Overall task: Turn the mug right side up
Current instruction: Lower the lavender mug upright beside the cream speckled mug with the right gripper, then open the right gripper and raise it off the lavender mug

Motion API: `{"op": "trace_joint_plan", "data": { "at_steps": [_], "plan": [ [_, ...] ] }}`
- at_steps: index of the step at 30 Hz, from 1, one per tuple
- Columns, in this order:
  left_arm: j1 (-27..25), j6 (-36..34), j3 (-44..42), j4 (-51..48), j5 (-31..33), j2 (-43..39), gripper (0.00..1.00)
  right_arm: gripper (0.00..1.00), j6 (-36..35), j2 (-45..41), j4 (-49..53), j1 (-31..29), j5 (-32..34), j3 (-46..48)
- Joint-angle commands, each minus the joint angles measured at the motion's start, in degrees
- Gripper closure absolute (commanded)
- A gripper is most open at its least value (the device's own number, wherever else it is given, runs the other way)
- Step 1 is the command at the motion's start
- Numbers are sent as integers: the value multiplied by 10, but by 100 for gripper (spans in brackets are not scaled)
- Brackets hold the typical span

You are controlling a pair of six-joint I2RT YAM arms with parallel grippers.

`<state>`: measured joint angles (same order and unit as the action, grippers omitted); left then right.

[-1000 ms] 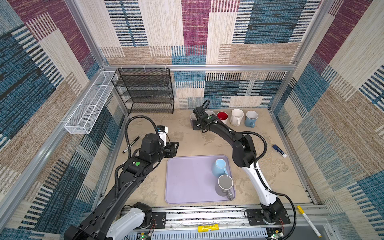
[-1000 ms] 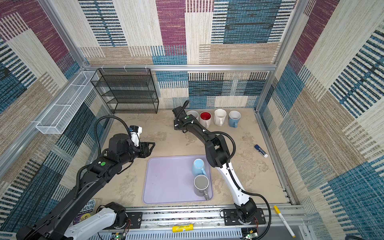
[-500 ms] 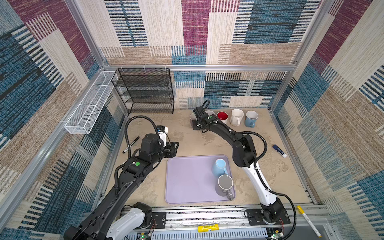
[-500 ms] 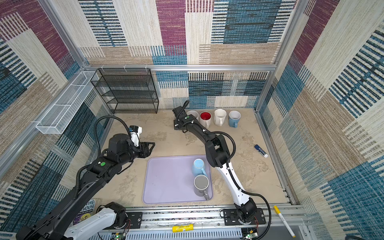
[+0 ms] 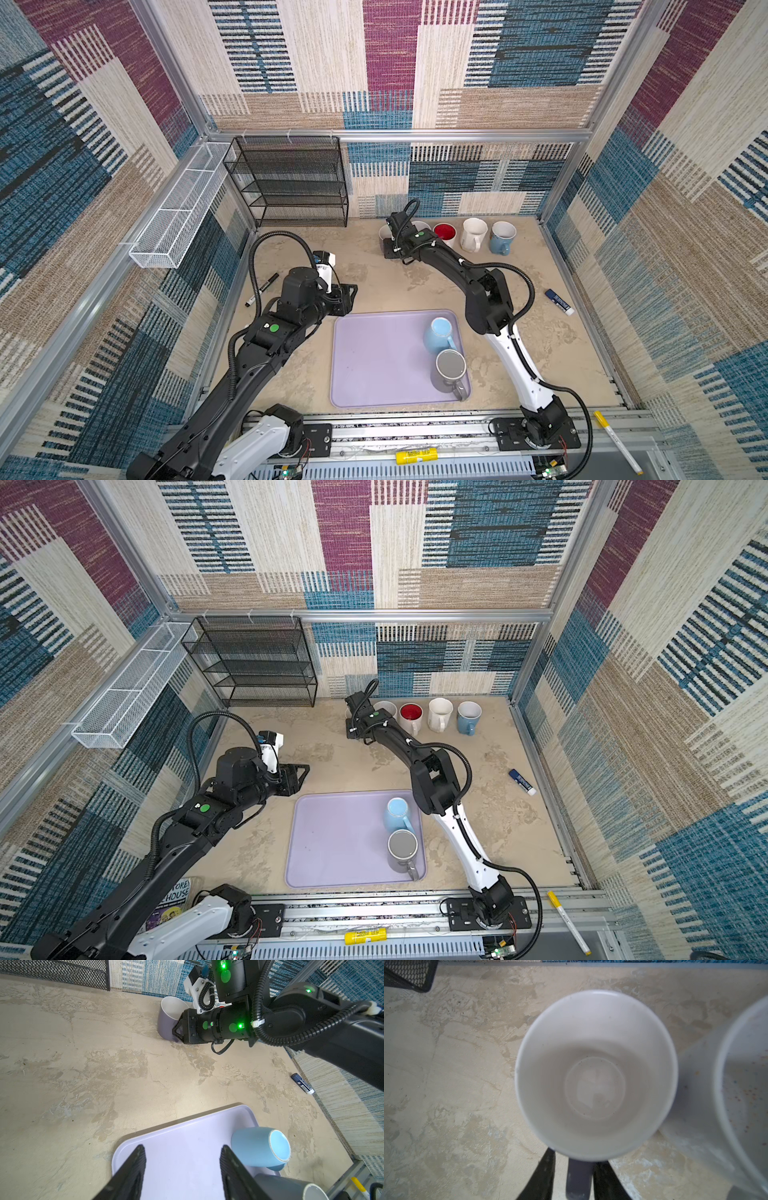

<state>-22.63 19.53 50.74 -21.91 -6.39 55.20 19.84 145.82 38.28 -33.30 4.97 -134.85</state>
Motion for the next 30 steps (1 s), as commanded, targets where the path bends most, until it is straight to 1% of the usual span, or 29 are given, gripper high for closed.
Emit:
{"op": "trace_joint_plan", "data": {
  "at_steps": [1, 5, 9, 13, 21, 27, 30],
  "plan": [
    [0, -13, 8, -7, -6, 1, 42, 62, -5, -11, -21, 2, 2, -3],
    [0, -15, 10, -8, -12, 2, 42, 60, 1, -21, -20, 2, 24, 3],
    [0, -17, 11, -3, -12, 1, 42, 59, -4, -44, -33, 3, 29, 24],
    [0, -16, 11, 3, -15, 7, 42, 53, -11, -60, -30, 3, 38, 28],
    [-1, -14, 13, 8, -21, 18, 42, 52, -24, -107, -51, 3, 45, 74],
    [-1, -14, 10, 8, -20, 14, 42, 52, -47, -148, -87, 3, 38, 121],
    [-1, -14, 8, 8, -20, 12, 43, 51, -50, -167, -86, 3, 49, 131]
  ]
}}
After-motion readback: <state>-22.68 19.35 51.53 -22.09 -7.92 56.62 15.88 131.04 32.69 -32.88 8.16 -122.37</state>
